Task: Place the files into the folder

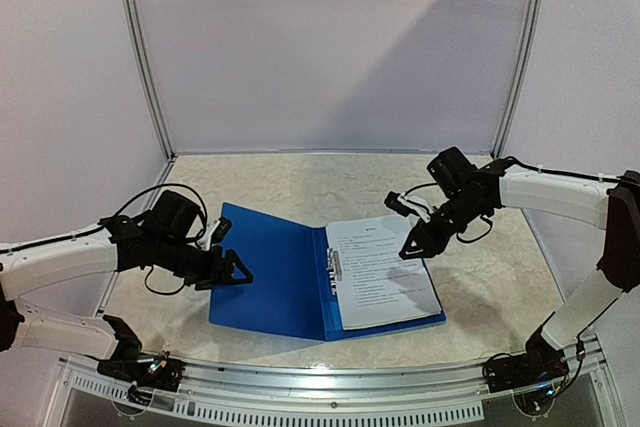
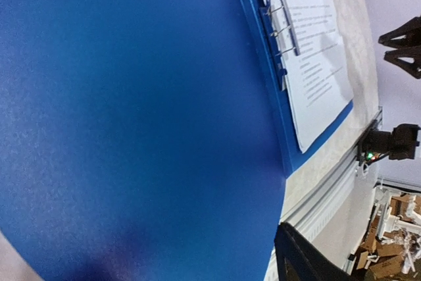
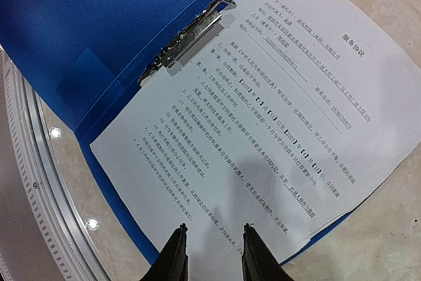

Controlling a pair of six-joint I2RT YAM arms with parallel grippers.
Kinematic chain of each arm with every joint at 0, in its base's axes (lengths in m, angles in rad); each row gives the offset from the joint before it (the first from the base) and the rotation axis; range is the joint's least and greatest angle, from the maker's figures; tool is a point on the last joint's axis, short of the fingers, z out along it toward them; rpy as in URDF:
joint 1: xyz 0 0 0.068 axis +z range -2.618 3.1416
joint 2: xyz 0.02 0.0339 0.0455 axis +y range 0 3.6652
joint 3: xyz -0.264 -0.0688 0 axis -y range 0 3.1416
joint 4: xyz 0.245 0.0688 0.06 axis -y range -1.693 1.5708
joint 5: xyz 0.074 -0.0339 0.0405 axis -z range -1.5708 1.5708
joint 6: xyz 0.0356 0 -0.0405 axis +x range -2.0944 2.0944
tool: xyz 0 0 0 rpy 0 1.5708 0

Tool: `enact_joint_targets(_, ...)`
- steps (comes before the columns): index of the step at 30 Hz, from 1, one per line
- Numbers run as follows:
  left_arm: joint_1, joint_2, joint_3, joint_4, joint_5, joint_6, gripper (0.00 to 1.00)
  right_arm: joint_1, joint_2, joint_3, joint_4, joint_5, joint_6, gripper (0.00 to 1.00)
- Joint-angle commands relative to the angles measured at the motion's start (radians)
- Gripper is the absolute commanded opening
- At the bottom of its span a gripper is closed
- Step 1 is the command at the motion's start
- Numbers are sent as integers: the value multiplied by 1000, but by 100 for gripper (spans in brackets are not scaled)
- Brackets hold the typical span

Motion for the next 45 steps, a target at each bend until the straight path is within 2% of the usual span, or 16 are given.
enact_joint_targets(1,-31,-5,-5,-24,-105,-33,72,1,-28,-21,-8,8,-11,28)
enact_joint_targets(4,-17,0,37,-144,-224,27,76,0,-31,-28,-4,4,-10,28)
enact_joint_targets(8,50,-1,91,-274,-253,115,78,-2,-31,-30,-5,9,-12,29)
enact_joint_targets(13,147,-71,174,-385,-350,157,79,-2,-34,-47,22,4,-10,29)
enact_joint_targets(16,171,-87,257,-396,-400,175,79,-5,-30,-77,82,8,3,29)
enact_joint_targets(19,167,-30,355,-336,-424,178,79,-7,-10,-106,161,3,17,28)
enact_joint_targets(23,135,68,404,-93,-350,144,79,-17,-16,-228,372,-47,78,26)
enact_joint_targets(25,99,165,455,12,-297,130,79,-19,-19,-264,433,-66,85,25)
enact_joint_targets(31,-32,504,645,84,-281,132,77,-39,12,-358,567,-81,162,11)
enact_joint_targets(36,-55,671,668,175,-234,126,77,-40,32,-372,579,-83,163,6)
enact_joint_targets(45,-108,825,588,363,-123,116,77,-45,75,-385,569,-68,148,2)
